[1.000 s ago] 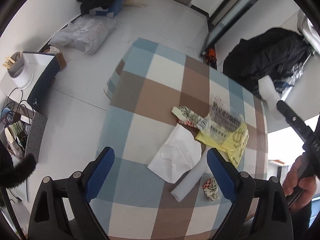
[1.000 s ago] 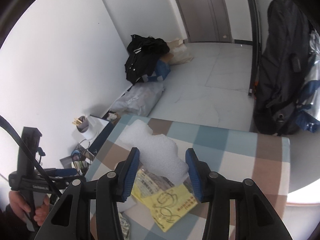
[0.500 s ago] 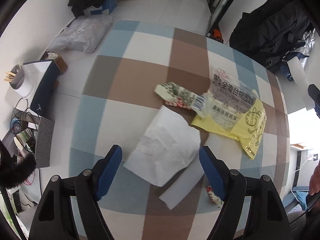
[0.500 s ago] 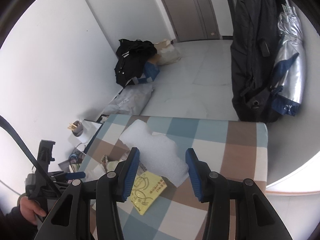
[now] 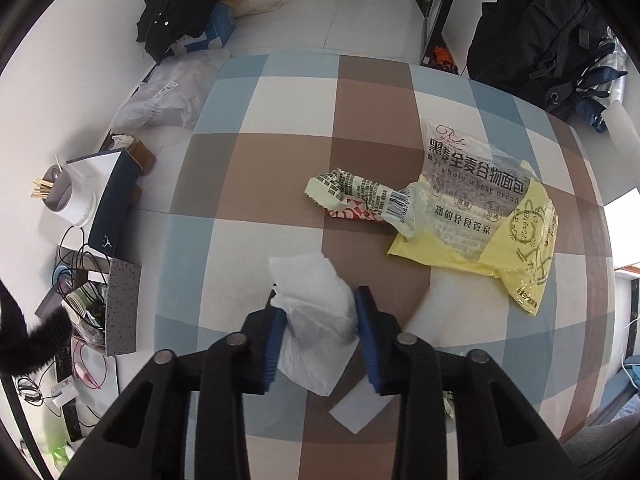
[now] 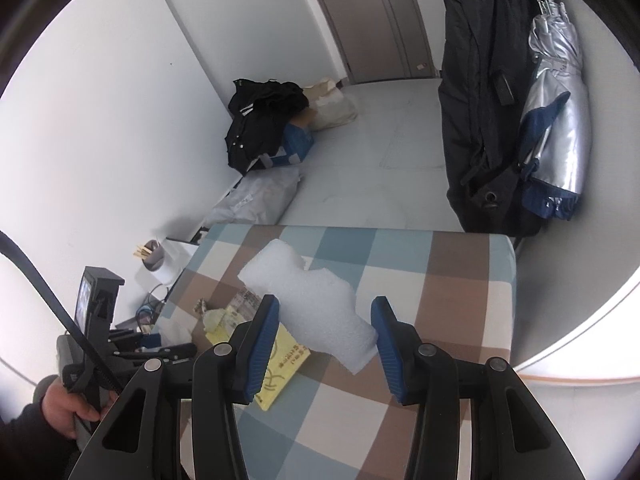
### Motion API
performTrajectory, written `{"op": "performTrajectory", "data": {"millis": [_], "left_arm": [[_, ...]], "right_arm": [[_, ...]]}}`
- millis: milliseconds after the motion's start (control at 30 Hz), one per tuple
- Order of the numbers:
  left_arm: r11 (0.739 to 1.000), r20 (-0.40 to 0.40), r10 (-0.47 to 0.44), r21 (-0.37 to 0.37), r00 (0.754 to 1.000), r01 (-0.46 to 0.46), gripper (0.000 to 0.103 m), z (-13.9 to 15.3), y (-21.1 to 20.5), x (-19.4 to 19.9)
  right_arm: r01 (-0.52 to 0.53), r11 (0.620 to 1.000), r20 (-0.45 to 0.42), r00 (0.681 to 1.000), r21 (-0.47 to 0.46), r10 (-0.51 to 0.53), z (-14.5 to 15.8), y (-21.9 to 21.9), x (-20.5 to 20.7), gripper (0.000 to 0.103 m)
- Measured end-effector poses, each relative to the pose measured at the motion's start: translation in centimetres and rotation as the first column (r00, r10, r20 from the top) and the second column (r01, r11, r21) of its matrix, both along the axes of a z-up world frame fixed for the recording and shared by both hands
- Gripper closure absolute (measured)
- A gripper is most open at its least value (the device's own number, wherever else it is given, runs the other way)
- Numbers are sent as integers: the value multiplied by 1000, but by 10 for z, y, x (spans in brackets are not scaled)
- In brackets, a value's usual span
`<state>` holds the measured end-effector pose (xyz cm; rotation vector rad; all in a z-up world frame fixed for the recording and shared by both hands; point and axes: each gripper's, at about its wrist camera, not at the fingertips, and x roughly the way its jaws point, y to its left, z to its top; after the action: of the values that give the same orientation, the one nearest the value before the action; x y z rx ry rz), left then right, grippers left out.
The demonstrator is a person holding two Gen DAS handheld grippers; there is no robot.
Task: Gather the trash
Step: 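Grasp the white tissue with the left gripper while the right gripper holds the foam, then carry the foam and tissue toward the white bin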
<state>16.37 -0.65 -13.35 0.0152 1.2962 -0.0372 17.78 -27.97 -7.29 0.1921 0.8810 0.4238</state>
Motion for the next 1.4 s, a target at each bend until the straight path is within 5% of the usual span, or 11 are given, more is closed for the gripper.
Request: {"op": "performTrajectory", "data": {"millis": [200,733,1400], "left_arm": [[1000,6,5,4,1000,-5,92,1,-1,-2],[998,42,22,-64,999,-20,93,20,11,-9],[957,219,46,-290,975,20,93,71,36,-47]], "right_arm": [[6,1000,9,1000,10,-7,3,-1,-2,57],[24,1000,-8,1000,19,-24,3,16,-10,57],[155,986,-9,988,54,-154,6,27,-92,57]]}}
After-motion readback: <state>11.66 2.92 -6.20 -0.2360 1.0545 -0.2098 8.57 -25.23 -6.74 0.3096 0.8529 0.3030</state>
